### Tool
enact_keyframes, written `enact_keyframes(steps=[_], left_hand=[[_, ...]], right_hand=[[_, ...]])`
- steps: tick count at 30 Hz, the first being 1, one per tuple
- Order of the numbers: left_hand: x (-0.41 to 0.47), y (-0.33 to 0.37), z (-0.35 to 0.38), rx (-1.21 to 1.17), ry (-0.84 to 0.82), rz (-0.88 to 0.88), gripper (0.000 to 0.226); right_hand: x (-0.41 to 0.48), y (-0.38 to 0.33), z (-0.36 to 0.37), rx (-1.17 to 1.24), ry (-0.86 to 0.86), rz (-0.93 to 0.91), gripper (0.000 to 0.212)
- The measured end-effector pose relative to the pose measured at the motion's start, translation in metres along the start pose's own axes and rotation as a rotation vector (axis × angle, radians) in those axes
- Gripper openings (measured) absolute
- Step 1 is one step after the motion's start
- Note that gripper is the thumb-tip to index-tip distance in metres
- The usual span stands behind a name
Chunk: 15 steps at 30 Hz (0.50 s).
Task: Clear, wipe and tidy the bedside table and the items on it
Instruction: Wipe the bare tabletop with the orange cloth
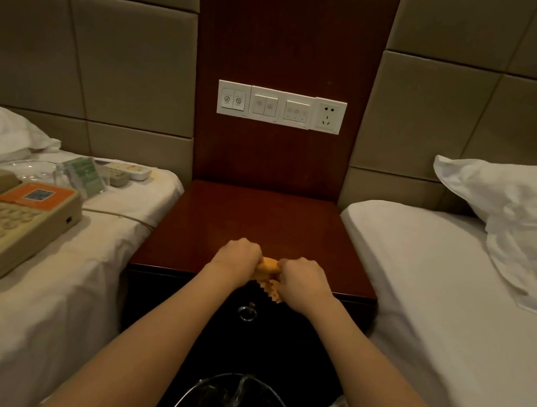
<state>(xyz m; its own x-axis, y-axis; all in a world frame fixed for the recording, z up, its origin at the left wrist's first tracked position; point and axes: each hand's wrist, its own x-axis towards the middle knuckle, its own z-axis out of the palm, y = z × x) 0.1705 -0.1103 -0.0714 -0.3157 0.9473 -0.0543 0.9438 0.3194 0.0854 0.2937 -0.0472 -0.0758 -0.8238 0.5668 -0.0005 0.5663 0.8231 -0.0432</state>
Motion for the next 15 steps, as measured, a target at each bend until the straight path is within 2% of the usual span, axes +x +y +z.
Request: enact_keyframes(steps=[7, 11, 15], left_hand=[[-0.027, 0.01, -0.002, 0.08, -0.081, 0.029, 0.016], [-0.039, 0.01, -0.002, 0.118, -0.145, 0.08, 0.019], [-0.057, 0.012, 0.017, 0.145, -0.297, 0.117, 0.024]], right_hand=[[-0.023, -0.007, -0.001, -0.024, -0.039, -0.053, 0.012], [-0.036, -0.013, 0.008, -0.041, -0.088, -0.08, 0.016], [-0.053, -0.021, 0.029, -0.017, -0.235, -0.096, 0.011]])
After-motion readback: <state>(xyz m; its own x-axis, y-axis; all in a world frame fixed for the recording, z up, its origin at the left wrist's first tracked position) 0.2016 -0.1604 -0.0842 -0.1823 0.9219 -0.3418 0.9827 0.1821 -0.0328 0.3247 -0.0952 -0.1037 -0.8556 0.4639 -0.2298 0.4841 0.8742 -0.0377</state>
